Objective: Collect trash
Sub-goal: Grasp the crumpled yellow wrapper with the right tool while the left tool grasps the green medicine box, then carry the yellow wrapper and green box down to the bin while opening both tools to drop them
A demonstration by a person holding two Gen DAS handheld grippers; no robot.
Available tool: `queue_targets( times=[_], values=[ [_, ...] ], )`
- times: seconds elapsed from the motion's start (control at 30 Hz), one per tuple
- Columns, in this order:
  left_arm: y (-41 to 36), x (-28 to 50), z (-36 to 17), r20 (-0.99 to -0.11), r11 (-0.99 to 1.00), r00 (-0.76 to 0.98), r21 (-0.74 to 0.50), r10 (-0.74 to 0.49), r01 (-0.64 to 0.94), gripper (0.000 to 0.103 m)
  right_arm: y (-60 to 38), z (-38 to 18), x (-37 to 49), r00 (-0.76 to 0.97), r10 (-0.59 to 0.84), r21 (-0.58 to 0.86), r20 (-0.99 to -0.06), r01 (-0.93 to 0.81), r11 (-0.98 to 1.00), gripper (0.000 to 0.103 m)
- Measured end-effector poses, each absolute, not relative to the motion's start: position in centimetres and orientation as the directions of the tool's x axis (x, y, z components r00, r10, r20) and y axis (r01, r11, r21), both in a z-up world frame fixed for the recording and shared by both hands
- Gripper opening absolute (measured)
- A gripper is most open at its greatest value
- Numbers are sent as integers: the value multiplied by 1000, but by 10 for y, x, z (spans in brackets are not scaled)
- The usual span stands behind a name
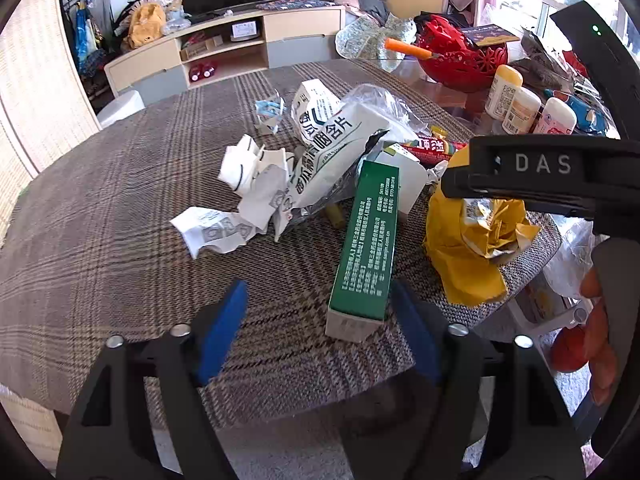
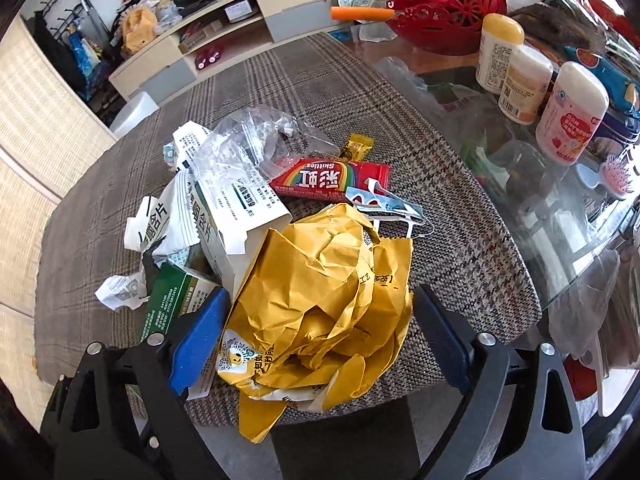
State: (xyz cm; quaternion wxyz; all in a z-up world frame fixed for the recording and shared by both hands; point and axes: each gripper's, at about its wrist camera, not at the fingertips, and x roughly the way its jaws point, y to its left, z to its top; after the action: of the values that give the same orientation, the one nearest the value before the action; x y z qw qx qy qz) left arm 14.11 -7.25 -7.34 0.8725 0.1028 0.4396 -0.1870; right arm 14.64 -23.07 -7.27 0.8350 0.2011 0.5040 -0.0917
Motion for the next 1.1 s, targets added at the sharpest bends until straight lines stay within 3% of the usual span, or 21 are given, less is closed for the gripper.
queue_targets(
  times=[0.13,0.27,0.4,0.8,1.1],
  values=[
    [-76,147,-81,-813,894,512,-25,-278,446,30,-237,-73,145,489,75,275,-869,351,895,82],
    [-80,143,-80,-805,882,507,-40,-307,470,26,-240,-63,141,511,79,287,-856,342,895,72],
    [-77,134,-73,-803,875,497,-61,-328,480,21,-238,-56,134,519,78,283,-851,329,901,68],
    [-58,71,-49,-801,883,497,-82,-335,463,21,-220,-43,92,511,140,309,-848,263,914,67],
    [-51,9,-61,-808,892,479,-121,-343,435,21,-214,-57,26,489,174,315,-855,222,923,67]
  ],
)
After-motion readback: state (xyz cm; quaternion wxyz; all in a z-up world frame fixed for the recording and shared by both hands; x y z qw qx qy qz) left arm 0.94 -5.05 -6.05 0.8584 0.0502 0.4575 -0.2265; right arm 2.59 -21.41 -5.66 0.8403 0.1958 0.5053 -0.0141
